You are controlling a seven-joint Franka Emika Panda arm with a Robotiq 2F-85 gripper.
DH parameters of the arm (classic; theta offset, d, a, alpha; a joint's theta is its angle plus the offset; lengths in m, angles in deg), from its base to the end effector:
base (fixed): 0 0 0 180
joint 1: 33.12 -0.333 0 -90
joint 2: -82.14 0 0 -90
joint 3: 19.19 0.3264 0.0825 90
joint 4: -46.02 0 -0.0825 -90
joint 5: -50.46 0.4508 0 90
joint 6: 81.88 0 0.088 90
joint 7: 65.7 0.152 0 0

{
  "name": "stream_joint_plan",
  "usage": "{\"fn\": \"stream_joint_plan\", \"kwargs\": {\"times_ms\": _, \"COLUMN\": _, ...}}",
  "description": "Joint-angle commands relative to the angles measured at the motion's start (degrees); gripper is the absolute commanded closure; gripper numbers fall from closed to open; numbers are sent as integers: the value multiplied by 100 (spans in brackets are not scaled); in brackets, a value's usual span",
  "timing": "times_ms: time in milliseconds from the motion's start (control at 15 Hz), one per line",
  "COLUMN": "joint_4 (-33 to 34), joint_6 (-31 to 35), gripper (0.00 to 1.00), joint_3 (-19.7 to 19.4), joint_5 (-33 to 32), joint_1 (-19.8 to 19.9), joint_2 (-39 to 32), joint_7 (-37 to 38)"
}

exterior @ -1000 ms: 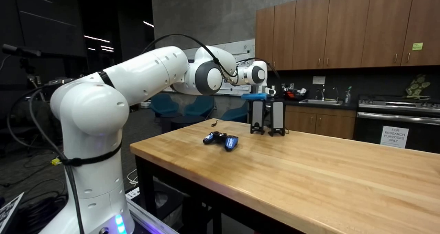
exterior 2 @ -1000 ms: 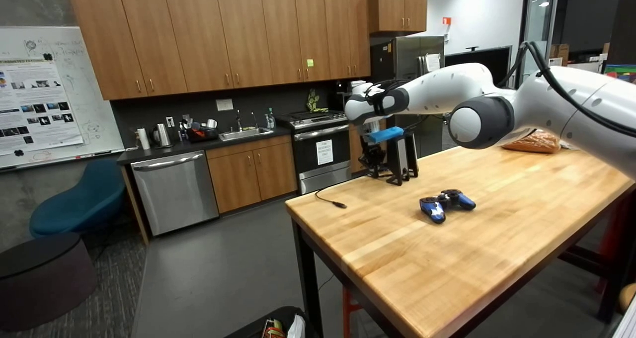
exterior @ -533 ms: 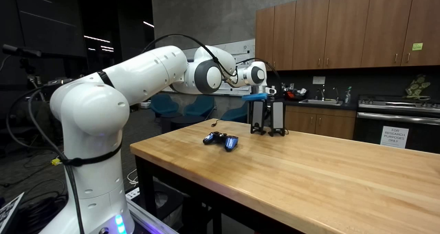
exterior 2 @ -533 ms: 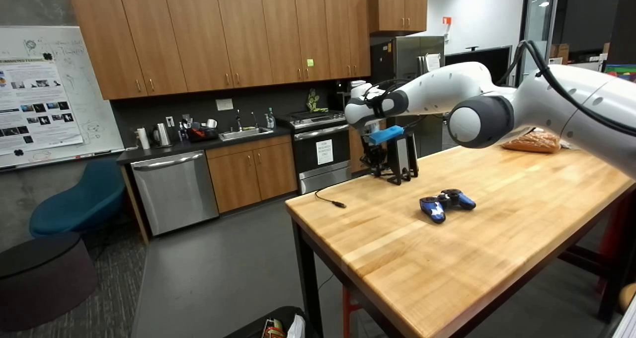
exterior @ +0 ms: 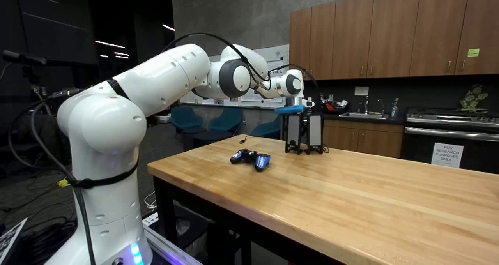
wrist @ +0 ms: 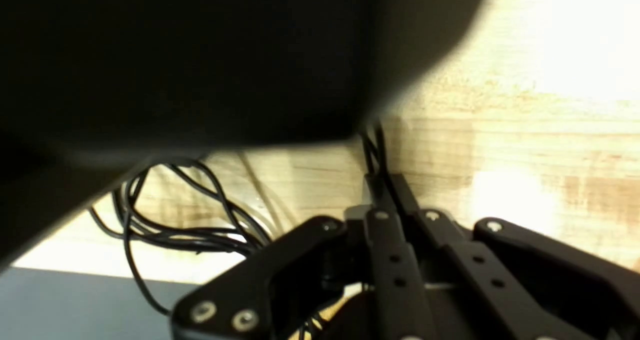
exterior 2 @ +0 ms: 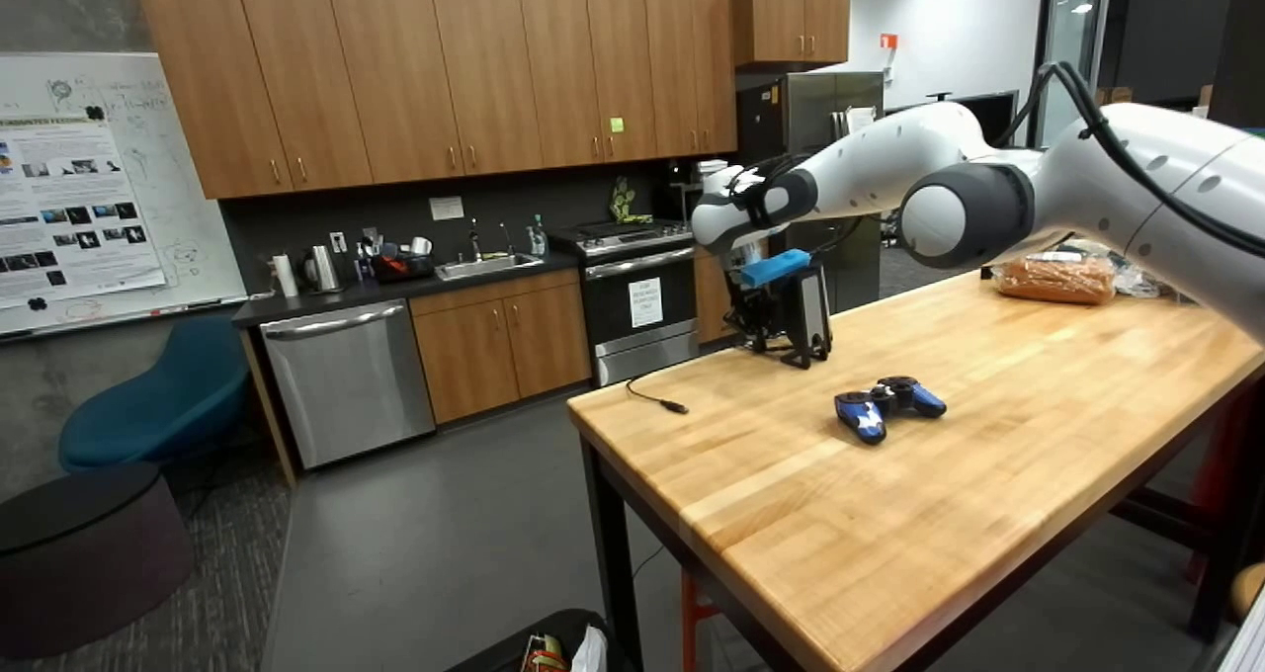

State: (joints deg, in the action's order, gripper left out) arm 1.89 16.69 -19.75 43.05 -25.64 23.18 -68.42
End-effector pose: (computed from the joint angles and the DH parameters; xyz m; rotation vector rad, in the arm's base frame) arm 0.8456 -0.1339 0.2517 3.0093 -0.0965 -0.1371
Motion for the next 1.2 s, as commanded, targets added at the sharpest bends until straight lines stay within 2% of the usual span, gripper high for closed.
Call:
{"fn": "stream_joint_plan", "kwargs": {"times_ms": 0, "joint_4": -1329, "joint_6": 359, "gripper": 99, "joint_3": -49, "joint_5": -83, "joint_1": 12, "joint_2": 792, "joint_7": 63}}
{"fn": "stream_joint_plan", "kwargs": {"times_ms": 400, "joint_4": -2722, "joint_6": 814, "gripper": 99, "joint_3": -114, "joint_5": -110, "joint_1": 22, "joint_2": 1603, "joint_7": 97}}
{"fn": "stream_joint_plan", "kwargs": {"times_ms": 467, "joint_4": -2937, "joint_6": 882, "gripper": 99, "joint_3": -249, "joint_5": -21, "joint_1": -48, "joint_2": 1733, "joint_7": 69}}
{"fn": "stream_joint_plan", "kwargs": {"times_ms": 1133, "joint_4": -5464, "joint_6": 1618, "gripper": 99, "joint_3": -522, "joint_5": -171, "joint_1": -125, "joint_2": 3229, "joint_7": 212}}
